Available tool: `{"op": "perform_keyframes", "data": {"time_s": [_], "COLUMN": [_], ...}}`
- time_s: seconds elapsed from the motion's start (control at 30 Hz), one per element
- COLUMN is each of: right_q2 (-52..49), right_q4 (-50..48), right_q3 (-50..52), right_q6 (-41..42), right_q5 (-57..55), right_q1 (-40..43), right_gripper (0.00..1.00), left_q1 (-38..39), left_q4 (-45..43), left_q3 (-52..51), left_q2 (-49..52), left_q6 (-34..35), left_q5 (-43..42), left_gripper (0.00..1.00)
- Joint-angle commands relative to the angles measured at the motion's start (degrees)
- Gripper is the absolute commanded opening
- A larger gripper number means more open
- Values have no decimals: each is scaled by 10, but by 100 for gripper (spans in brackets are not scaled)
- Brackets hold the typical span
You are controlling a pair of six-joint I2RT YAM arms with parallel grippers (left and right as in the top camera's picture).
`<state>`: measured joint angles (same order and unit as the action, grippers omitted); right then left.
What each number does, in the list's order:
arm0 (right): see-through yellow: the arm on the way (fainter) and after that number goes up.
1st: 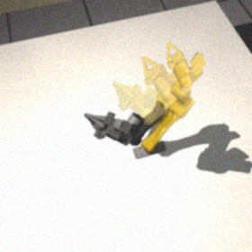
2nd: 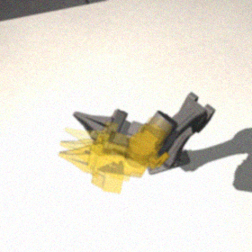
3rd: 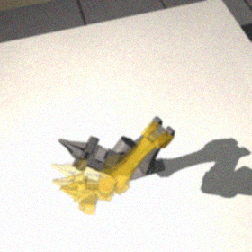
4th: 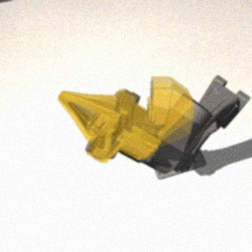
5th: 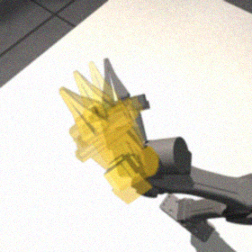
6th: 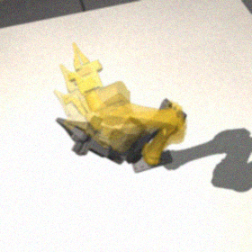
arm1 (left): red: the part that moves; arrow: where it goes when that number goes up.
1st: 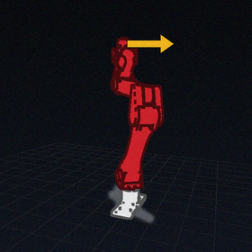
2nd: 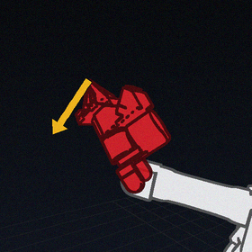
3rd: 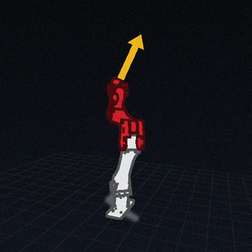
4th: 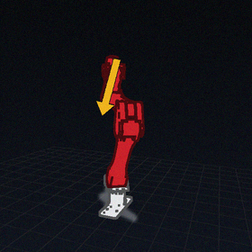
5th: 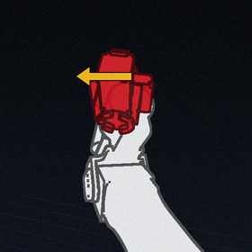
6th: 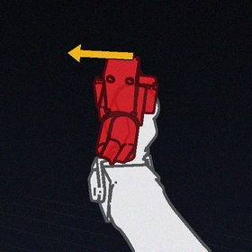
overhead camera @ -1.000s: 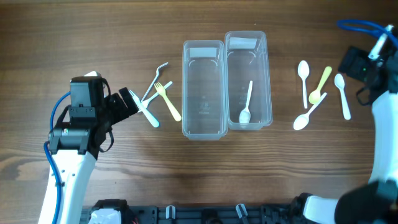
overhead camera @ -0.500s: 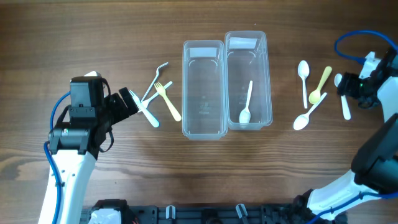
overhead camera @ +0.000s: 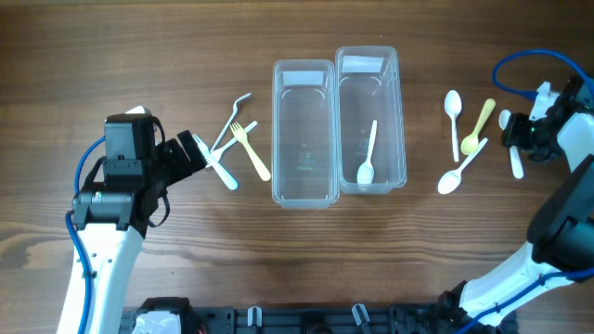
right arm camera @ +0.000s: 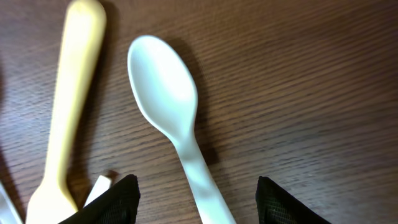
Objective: Pack container
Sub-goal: 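Return the right gripper to the spoons and grasp another white spoon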
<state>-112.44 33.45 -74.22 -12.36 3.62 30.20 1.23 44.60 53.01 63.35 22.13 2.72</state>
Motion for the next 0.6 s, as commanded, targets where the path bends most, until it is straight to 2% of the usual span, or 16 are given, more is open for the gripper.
{"op": "perform_keyframes", "data": {"time_s": [0.0,0.27,0.33,0.37,0.57], "right_q2": [-23,-35,-35,-35,-35], "right_q4": [-4,-5,-4,-4,12], "right_q3": [5,5,5,6,8], "right_q6": [-9,3,8,9,23], "right_q5": [-1,-1,5,10,14], "right_q1": [0,0,0,0,0], "right_gripper": [59,48,36,34,32], "left_q1": [3,3,3,3,3], "left_q4": [-2,-2,-2,-2,-1], "left_q3": [14,14,14,14,14], "left_q2": [2,2,2,2,2], "left_q6": [-7,-7,-7,-7,-7], "left_q5": [5,6,6,5,5], "left_gripper": [100,100,100,100,100]}}
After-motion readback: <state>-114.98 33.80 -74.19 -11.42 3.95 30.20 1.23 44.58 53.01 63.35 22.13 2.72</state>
